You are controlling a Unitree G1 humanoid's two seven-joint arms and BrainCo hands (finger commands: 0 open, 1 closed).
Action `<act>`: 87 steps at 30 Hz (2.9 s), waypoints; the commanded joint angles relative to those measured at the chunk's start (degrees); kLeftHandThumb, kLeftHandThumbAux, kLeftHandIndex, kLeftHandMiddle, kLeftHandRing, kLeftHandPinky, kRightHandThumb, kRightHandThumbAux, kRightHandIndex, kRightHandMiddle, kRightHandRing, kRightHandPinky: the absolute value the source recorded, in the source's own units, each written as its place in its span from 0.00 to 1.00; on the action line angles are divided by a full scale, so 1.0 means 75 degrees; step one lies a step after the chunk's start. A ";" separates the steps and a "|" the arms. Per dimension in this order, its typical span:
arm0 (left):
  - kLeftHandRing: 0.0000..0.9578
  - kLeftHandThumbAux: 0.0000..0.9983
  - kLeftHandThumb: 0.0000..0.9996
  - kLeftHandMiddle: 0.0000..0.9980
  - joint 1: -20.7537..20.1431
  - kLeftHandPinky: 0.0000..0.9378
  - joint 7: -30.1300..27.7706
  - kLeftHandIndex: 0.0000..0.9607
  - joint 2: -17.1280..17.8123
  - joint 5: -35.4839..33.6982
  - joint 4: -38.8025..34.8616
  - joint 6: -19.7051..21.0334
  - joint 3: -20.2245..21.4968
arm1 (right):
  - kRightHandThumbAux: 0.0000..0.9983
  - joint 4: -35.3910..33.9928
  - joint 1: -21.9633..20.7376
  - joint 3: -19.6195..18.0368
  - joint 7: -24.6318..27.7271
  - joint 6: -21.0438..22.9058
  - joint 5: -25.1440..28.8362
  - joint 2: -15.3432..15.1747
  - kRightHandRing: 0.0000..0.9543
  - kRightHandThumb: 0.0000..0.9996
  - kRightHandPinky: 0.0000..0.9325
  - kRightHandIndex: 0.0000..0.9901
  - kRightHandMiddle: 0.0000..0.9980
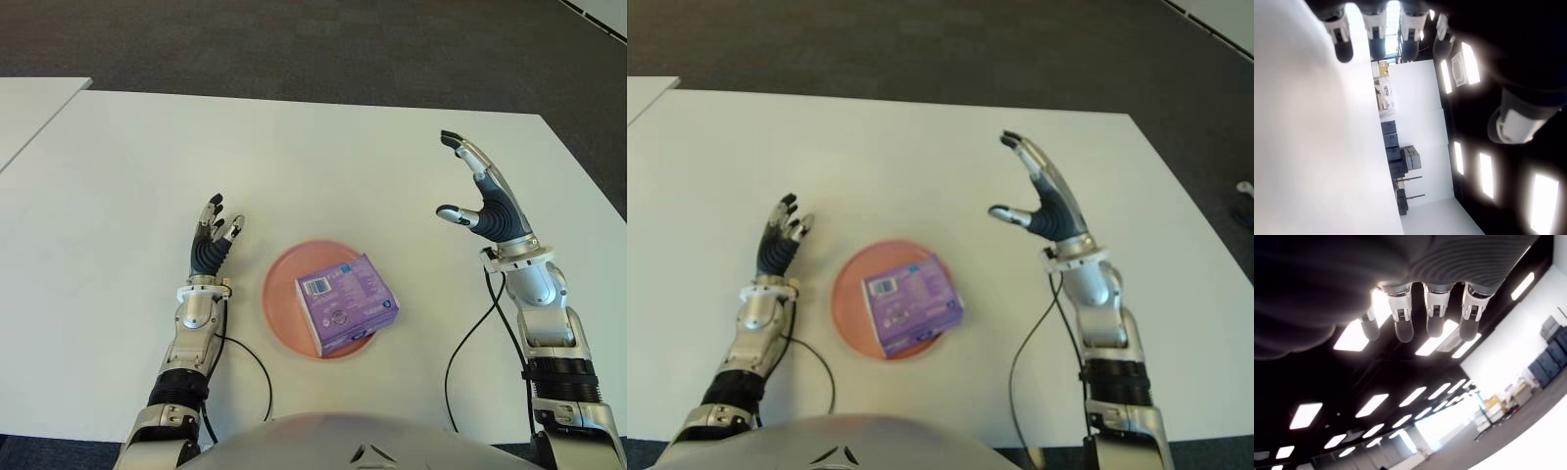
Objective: Put the tissue paper into the plate.
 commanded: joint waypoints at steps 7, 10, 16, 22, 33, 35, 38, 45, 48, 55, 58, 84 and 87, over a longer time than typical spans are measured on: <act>0.00 0.50 0.00 0.00 0.0064 0.00 -0.0053 0.00 0.0034 0.0021 0.0087 0.0044 -0.0040 | 0.22 0.0212 0.0007 -0.0014 -0.0096 -0.0366 0.0068 0.0012 0.00 0.17 0.00 0.00 0.00; 0.00 0.50 0.00 0.00 0.0078 0.00 -0.0043 0.00 0.0039 0.0043 0.0071 0.0026 -0.0053 | 0.22 0.0196 0.0021 -0.0017 -0.0096 -0.0372 0.0069 0.0013 0.00 0.17 0.00 0.00 0.00; 0.00 0.50 0.00 0.00 0.0113 0.00 -0.0072 0.00 0.0059 0.0052 0.0021 0.0011 -0.0066 | 0.22 0.0154 0.0047 -0.0021 -0.0095 -0.0369 0.0069 0.0019 0.00 0.17 0.00 0.00 0.00; 0.00 0.50 0.00 0.00 0.0123 0.00 -0.0087 0.00 0.0064 0.0017 0.0013 -0.0007 -0.0050 | 0.22 0.0113 0.0071 -0.0020 -0.0097 -0.0358 0.0063 0.0028 0.00 0.17 0.00 0.00 0.00; 0.00 0.51 0.00 0.00 0.0177 0.00 -0.0121 0.00 0.0075 -0.0009 -0.0073 -0.0007 -0.0051 | 0.22 0.0048 0.0094 -0.0009 -0.0101 -0.0325 0.0047 0.0047 0.00 0.17 0.00 0.00 0.00; 0.00 0.51 0.00 0.00 0.0176 0.00 -0.0130 0.00 0.0071 -0.0024 -0.0094 0.0026 -0.0048 | 0.22 0.0038 0.0096 -0.0006 -0.0101 -0.0318 0.0044 0.0051 0.00 0.17 0.00 0.00 0.00; 0.00 0.51 0.00 0.00 0.0179 0.00 -0.0149 0.00 0.0065 -0.0050 -0.0121 0.0062 -0.0040 | 0.22 0.0016 0.0107 -0.0003 -0.0104 -0.0310 0.0038 0.0058 0.00 0.17 0.00 0.00 0.00; 0.00 0.51 0.00 0.00 0.0192 0.00 -0.0204 0.00 0.0047 -0.0106 -0.0191 0.0158 -0.0014 | 0.31 0.2545 0.0068 0.0535 -0.0991 -0.0103 0.0604 0.2419 0.00 0.11 0.00 0.00 0.00; 0.00 0.51 0.00 0.00 0.0193 0.00 -0.0206 0.00 0.0045 -0.0099 -0.0208 0.0173 -0.0004 | 0.43 0.3791 -0.0030 0.0705 -0.1217 -0.0012 0.1104 0.3543 0.00 0.04 0.00 0.00 0.00; 0.00 0.52 0.00 0.00 0.0198 0.00 -0.0170 0.00 0.0036 -0.0081 -0.0211 0.0133 0.0010 | 0.48 0.4124 -0.0236 0.0706 -0.1379 0.0270 0.0889 0.3690 0.00 0.00 0.00 0.00 0.00; 0.00 0.52 0.00 0.00 0.0200 0.00 -0.0145 0.00 0.0026 -0.0077 -0.0235 0.0169 0.0016 | 0.49 0.4203 -0.0308 0.0675 -0.1268 0.0340 0.1082 0.3785 0.00 0.01 0.00 0.00 0.00; 0.00 0.51 0.00 0.00 0.0246 0.00 -0.0135 0.00 0.0011 -0.0042 -0.0430 0.0312 0.0006 | 0.48 0.5395 -0.0799 0.1064 -0.2418 -0.1113 0.0386 0.3370 0.00 0.01 0.00 0.00 0.00; 0.00 0.51 0.00 0.00 0.0243 0.00 -0.0114 0.00 0.0004 -0.0028 -0.0437 0.0298 0.0005 | 0.48 0.5478 -0.0825 0.1205 -0.2935 -0.1251 -0.0173 0.3185 0.00 0.01 0.00 0.00 0.00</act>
